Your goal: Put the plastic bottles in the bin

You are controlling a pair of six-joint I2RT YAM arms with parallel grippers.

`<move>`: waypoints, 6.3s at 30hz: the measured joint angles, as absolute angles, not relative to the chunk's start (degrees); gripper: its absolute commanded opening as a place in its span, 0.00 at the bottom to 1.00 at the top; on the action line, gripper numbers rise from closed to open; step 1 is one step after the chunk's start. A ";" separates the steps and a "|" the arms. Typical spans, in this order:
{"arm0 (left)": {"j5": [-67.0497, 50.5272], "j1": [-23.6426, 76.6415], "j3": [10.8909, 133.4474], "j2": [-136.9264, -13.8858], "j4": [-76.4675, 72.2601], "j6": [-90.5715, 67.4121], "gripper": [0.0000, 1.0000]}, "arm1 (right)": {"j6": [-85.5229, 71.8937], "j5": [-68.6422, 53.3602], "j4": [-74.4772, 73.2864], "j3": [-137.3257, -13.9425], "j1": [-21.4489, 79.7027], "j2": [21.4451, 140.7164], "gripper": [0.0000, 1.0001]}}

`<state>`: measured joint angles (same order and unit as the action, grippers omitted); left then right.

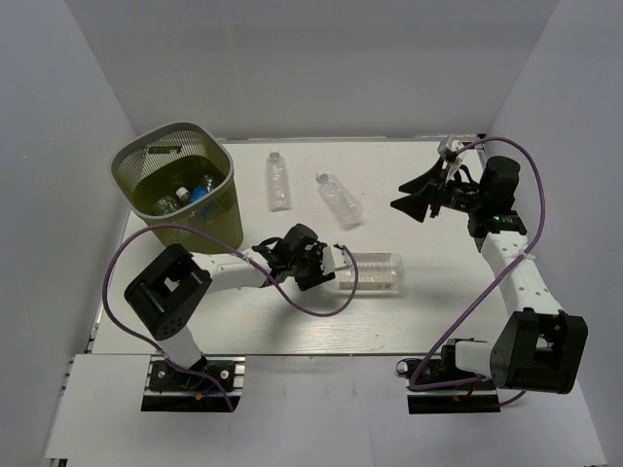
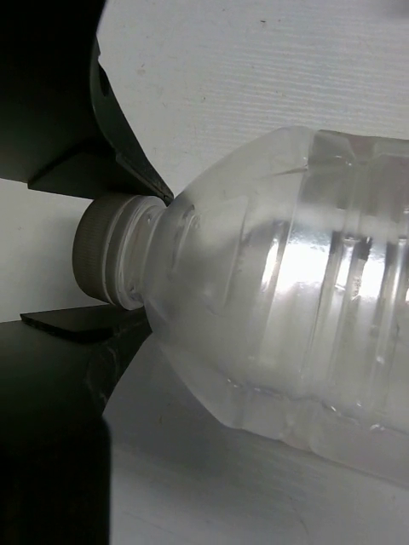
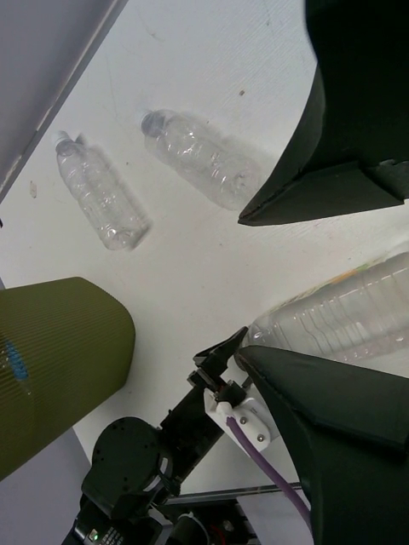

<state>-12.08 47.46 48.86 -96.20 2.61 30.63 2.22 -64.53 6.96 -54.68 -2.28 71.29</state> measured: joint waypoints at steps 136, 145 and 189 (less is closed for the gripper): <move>-4.56 47.68 31.05 -59.31 10.20 -20.58 0.79 | 14.26 -31.55 -21.19 -107.81 24.84 116.42 0.08; -6.92 49.80 27.68 -55.61 9.74 -21.87 0.79 | -6.48 -42.92 19.35 -118.58 30.22 112.05 0.10; 30.33 57.23 60.36 -90.72 10.28 -26.96 1.00 | -1.32 -15.16 15.53 -117.84 24.86 111.59 0.48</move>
<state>30.33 57.23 60.36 -90.72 10.28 -26.96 -1.32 -15.16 15.53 -117.84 24.86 111.59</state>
